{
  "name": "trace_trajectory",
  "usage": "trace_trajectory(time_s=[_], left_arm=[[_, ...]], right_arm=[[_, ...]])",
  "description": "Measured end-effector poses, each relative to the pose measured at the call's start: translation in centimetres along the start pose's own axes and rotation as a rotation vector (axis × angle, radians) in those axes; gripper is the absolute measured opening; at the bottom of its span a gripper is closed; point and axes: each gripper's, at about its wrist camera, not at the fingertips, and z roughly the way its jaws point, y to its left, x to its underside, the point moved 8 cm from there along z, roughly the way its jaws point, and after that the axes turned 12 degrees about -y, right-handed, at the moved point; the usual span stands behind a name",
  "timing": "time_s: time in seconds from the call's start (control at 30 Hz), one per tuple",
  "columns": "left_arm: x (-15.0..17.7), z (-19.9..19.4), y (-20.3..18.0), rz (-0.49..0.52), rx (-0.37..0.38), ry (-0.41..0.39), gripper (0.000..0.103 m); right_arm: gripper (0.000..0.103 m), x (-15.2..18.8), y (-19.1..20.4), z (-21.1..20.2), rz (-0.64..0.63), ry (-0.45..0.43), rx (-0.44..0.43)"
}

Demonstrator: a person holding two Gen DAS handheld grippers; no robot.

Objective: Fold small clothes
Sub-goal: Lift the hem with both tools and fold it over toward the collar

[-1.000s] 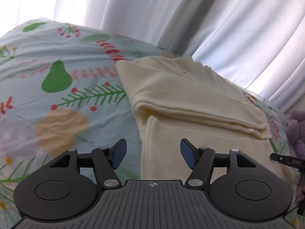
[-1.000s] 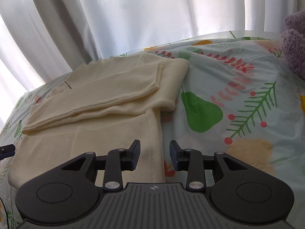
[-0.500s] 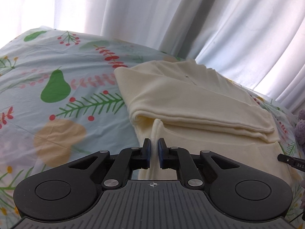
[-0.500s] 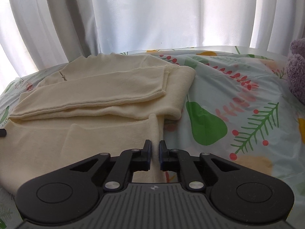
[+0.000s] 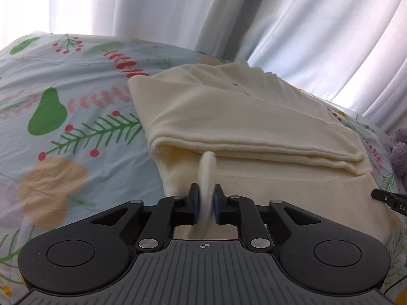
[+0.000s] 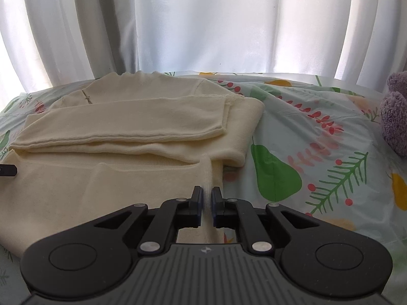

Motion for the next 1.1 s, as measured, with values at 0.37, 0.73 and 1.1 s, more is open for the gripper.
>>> trace_trajectory(time_s=[0.37,0.73,1.1], left_arm=[[-1.2,-2.1,-0.5,-0.014,0.043,-0.068,0.01],[-2.0,-3.1,-1.2,-0.012,0.093,-0.079,0.009],[-13.4,-4.0,-1.4,-0.061,0.126,-0.31,0.009]], right_arm=[[0.007,0.2,0.2,0.6,-0.005,0.002,-0.013],[0.006,-0.4,1.4,1.5,-0.096,0.005,-0.024],[0.005,-12.6,0.0,-0.3,-0.006,-0.326,-0.011]])
